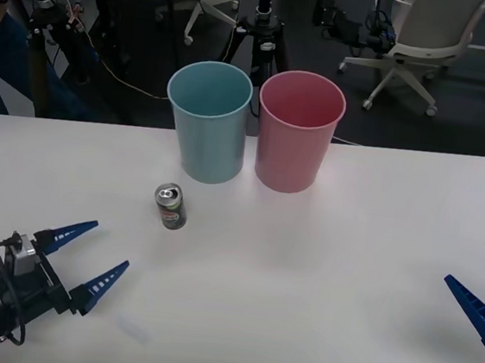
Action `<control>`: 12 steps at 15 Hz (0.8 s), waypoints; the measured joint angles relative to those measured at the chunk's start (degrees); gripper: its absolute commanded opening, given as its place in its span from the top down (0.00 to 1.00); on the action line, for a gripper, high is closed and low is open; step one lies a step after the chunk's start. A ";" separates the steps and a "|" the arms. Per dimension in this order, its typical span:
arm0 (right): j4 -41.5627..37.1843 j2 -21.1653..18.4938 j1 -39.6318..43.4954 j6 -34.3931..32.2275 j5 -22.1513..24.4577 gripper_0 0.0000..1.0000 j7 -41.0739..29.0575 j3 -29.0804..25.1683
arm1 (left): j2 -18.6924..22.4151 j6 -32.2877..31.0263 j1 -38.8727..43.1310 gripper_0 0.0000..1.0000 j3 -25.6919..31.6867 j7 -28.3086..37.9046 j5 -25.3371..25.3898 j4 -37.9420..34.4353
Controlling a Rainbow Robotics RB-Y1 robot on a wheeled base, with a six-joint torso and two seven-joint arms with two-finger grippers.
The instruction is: Grasp the object on the table and drop it into the matching bin: aluminum can to the light blue bin, PET bottle to the pink bin.
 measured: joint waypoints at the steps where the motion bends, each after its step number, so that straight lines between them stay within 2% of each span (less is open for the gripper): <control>1: 0.00 0.00 0.00 0.00 0.00 0.00 0.00 0.00 | -0.93 1.20 -0.61 0.00 -0.07 -0.57 -0.68 0.34; 12: 0.00 0.00 0.00 0.00 0.00 0.00 0.00 0.00 | -5.02 14.66 -4.56 0.00 -7.70 -1.80 -0.75 0.48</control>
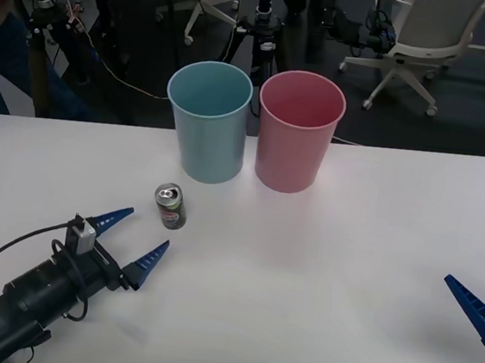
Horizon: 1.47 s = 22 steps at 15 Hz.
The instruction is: Grasp the object on the table and drop it into the matching bin: aluminum can to the light blue bin, PET bottle to the pink bin.
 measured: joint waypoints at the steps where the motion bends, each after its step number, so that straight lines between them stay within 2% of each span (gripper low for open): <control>1: 0.00 0.00 0.00 0.00 0.00 0.00 0.00 0.00 | -0.06 1.24 -0.34 0.00 -0.84 -0.01 0.32 0.02; 11: 0.00 0.00 0.00 0.00 0.00 0.00 0.00 0.00 | -0.58 13.13 -4.21 0.00 -6.90 0.14 3.98 0.18; 16: 0.00 0.00 0.00 0.00 0.00 0.00 0.00 0.00 | -2.09 13.92 -9.07 0.00 -6.94 -0.42 4.68 5.76; 22: 0.00 0.00 0.00 0.00 0.00 0.00 0.00 0.00 | -2.96 17.73 -10.87 0.00 -7.71 -0.72 4.71 6.17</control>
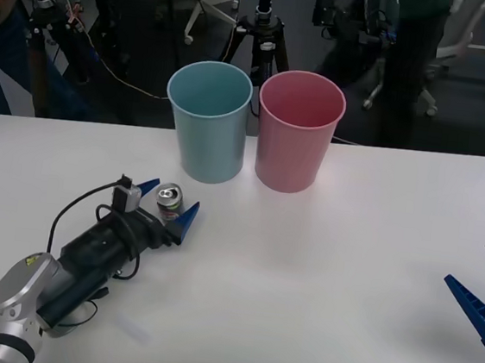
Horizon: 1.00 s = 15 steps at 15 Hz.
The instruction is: Grasp the object on the table and drop it into the matching bin: aluminum can to the light blue bin, PET bottle to the pink bin.
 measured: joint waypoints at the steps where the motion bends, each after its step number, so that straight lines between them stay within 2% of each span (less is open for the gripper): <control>1: 0.00 0.00 0.00 0.00 0.00 0.00 0.00 0.00 | -0.04 0.17 -0.09 0.06 -0.11 0.10 0.00 0.00; 2: 0.00 0.00 0.00 0.00 0.00 0.00 0.00 0.00 | -0.06 0.24 -0.18 0.23 -0.32 0.23 0.00 0.00; 3: 0.00 0.00 0.00 0.00 0.00 0.00 0.00 0.00 | -0.03 0.26 -0.23 0.51 -0.54 0.33 0.13 0.00; 4: 0.00 0.00 0.00 0.00 0.00 0.00 0.00 0.00 | -0.02 0.26 -0.24 0.86 -0.80 0.38 0.38 0.00; 5: 0.00 0.00 0.00 0.00 0.00 0.00 0.00 0.00 | -0.02 0.26 -0.24 0.99 -0.99 0.39 0.68 0.00; 9: 0.00 0.00 0.00 0.00 0.00 0.00 0.00 0.00 | -0.02 -0.34 -0.19 1.00 -0.95 0.37 1.49 0.00; 15: 0.00 0.00 0.00 0.00 0.00 0.00 0.00 0.00 | 0.62 -4.62 -0.06 1.00 0.46 0.42 1.67 -0.09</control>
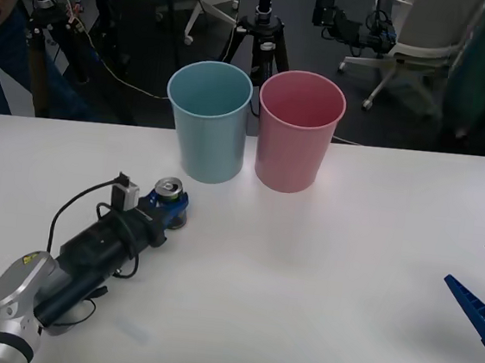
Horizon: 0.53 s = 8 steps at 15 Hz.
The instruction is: Grasp the object on the table and drop it into the matching bin: aluminum can to the light blue bin, PET bottle to the pink bin.
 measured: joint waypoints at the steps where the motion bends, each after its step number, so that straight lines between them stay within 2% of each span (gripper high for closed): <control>1: 0.00 0.00 0.00 0.00 0.00 0.00 0.00 0.00 | 0.61 -0.47 0.22 1.00 0.03 0.15 0.18 -0.38; 4: 0.00 0.00 0.00 0.00 0.00 0.00 0.00 0.00 | 2.98 0.52 4.15 1.00 -0.99 1.75 0.23 -7.20; 8: 0.00 0.00 0.00 0.00 0.00 0.00 0.00 0.00 | 9.93 6.47 12.72 1.00 -6.41 11.82 0.55 -23.74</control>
